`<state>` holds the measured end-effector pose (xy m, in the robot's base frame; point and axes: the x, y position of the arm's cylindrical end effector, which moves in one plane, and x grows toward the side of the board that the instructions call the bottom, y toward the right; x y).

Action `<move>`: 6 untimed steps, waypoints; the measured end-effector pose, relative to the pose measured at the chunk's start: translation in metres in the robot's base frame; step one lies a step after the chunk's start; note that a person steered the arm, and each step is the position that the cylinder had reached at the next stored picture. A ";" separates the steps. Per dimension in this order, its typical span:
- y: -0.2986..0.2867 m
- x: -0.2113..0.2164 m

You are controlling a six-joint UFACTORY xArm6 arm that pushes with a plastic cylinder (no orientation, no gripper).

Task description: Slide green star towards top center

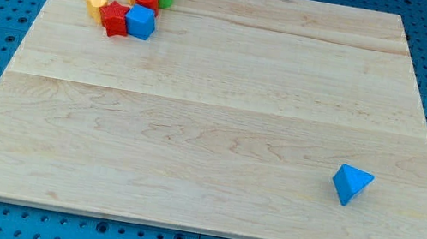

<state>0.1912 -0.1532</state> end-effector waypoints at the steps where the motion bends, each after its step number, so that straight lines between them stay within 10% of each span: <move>1: 0.043 0.001; 5: 0.301 0.068; 6: 0.310 0.017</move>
<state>0.2082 0.1571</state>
